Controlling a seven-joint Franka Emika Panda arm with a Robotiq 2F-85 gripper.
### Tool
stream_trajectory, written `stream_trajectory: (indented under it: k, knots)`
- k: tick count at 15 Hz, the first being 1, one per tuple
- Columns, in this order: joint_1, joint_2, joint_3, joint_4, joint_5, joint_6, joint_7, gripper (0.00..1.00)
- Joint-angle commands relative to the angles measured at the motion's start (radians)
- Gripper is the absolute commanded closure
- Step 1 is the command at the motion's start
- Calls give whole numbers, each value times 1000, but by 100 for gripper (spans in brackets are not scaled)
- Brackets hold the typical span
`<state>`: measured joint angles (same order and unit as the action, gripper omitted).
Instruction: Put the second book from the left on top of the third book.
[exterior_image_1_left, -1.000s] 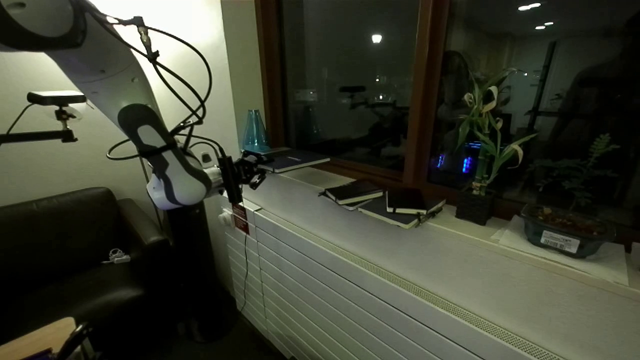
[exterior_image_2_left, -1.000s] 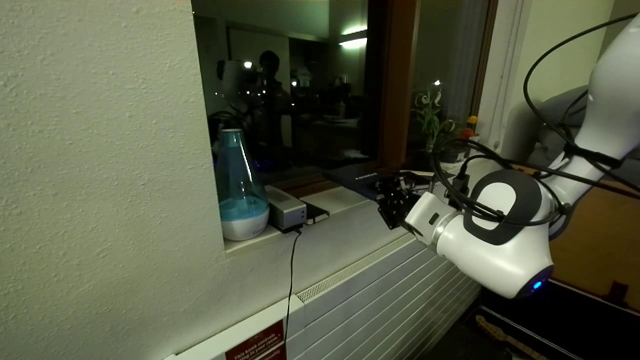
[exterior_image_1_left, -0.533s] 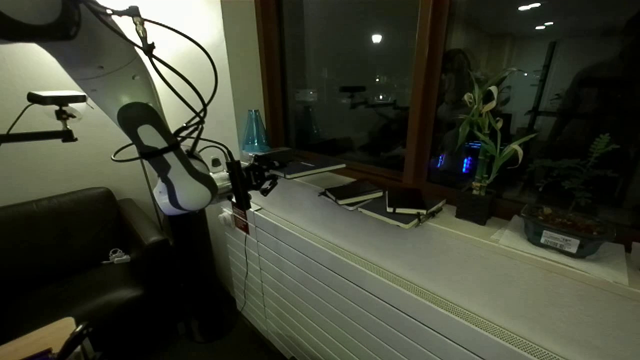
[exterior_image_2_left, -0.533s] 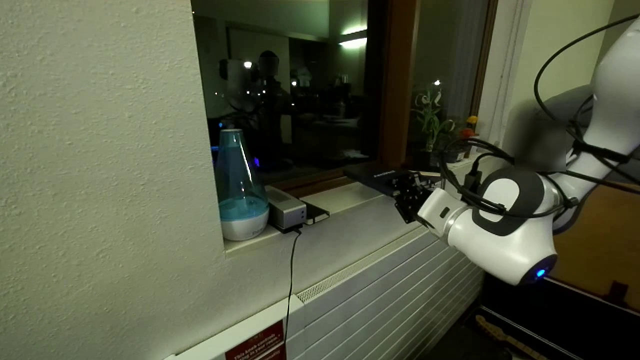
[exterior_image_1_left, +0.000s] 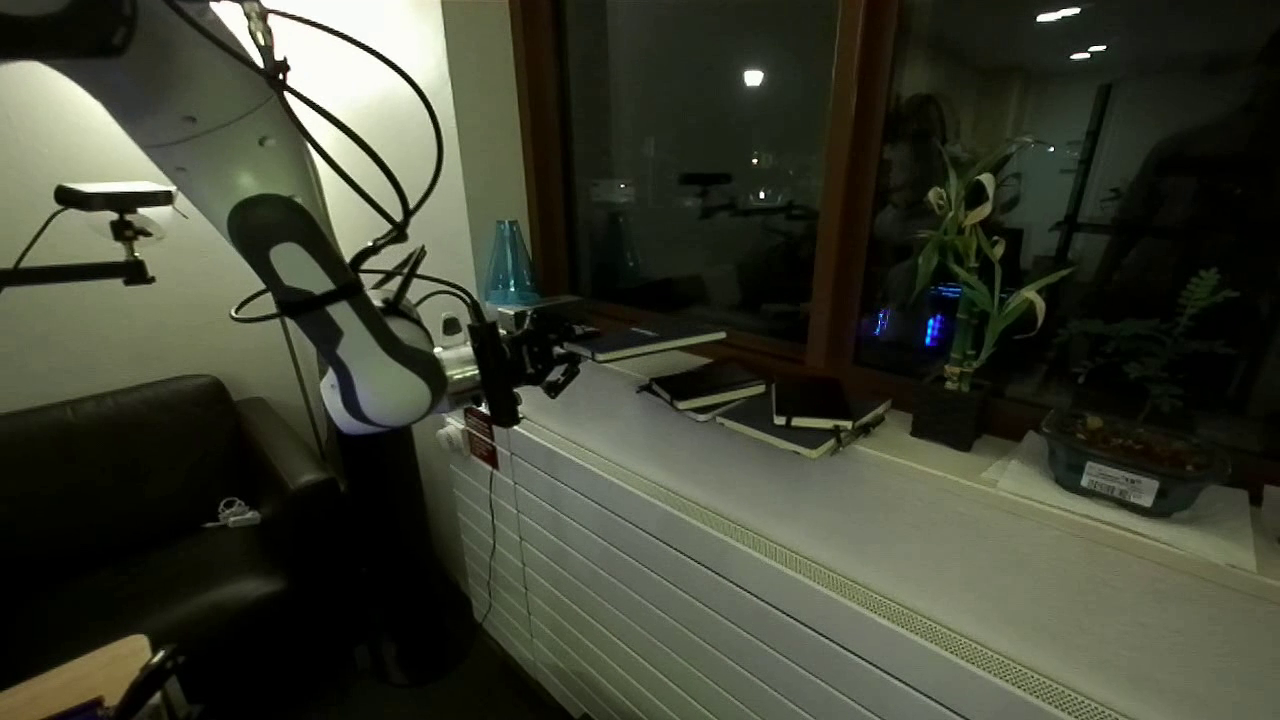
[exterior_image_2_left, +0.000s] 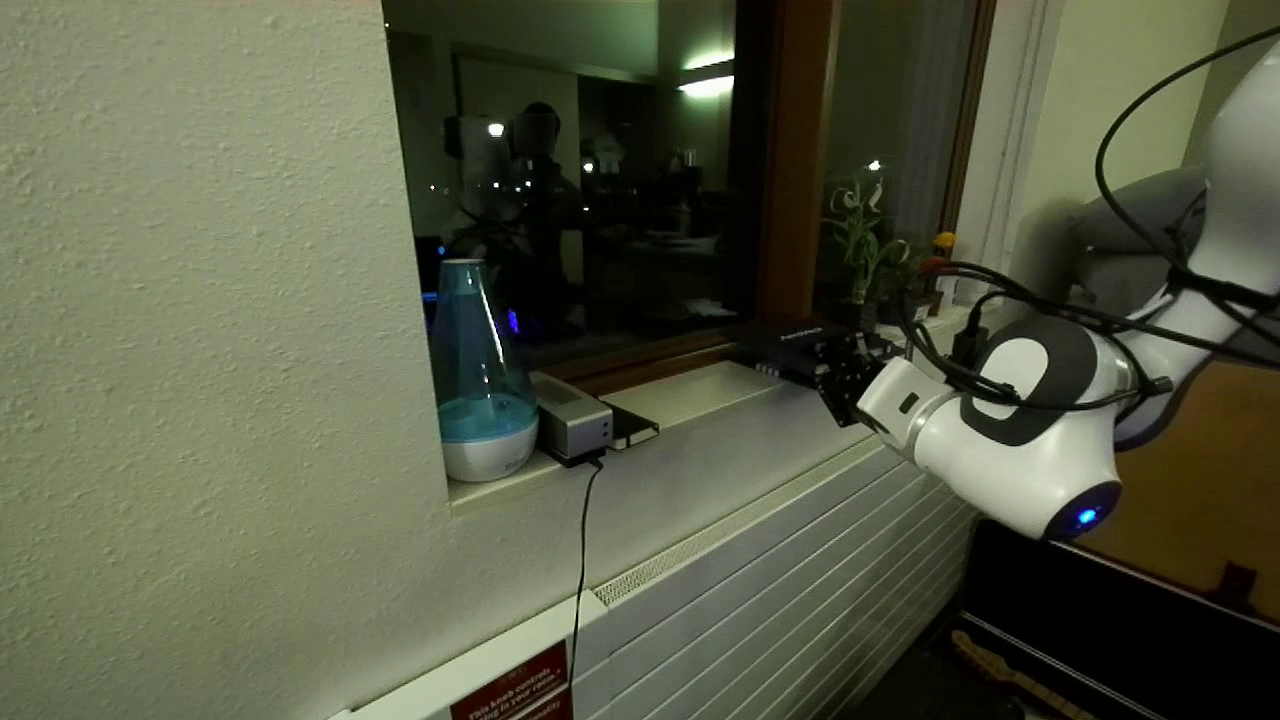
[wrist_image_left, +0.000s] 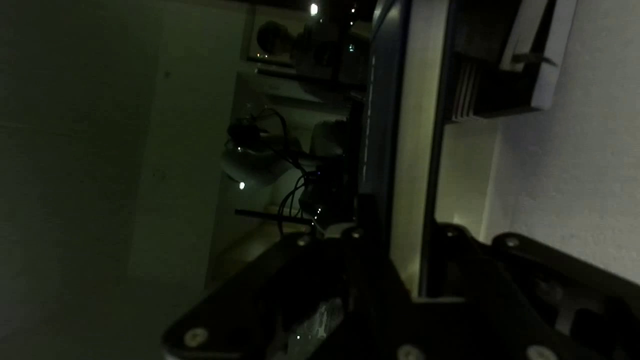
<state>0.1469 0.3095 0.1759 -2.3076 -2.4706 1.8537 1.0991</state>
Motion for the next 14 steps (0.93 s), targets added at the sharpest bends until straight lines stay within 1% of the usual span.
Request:
stream_trajectory:
  k: [1,6,9,11,14]
  knots:
    - [-29,-94,-10,-81,-44,10,-1,95]
    - [-50,-155,-29,-131,-132,40,12,95]
    - [-63,-194,-40,-152,-176,80,37,95]
    - [-43,-213,-22,-158,-129,98,22,95]
    - [-35,-224,-12,-152,-128,146,37,95]
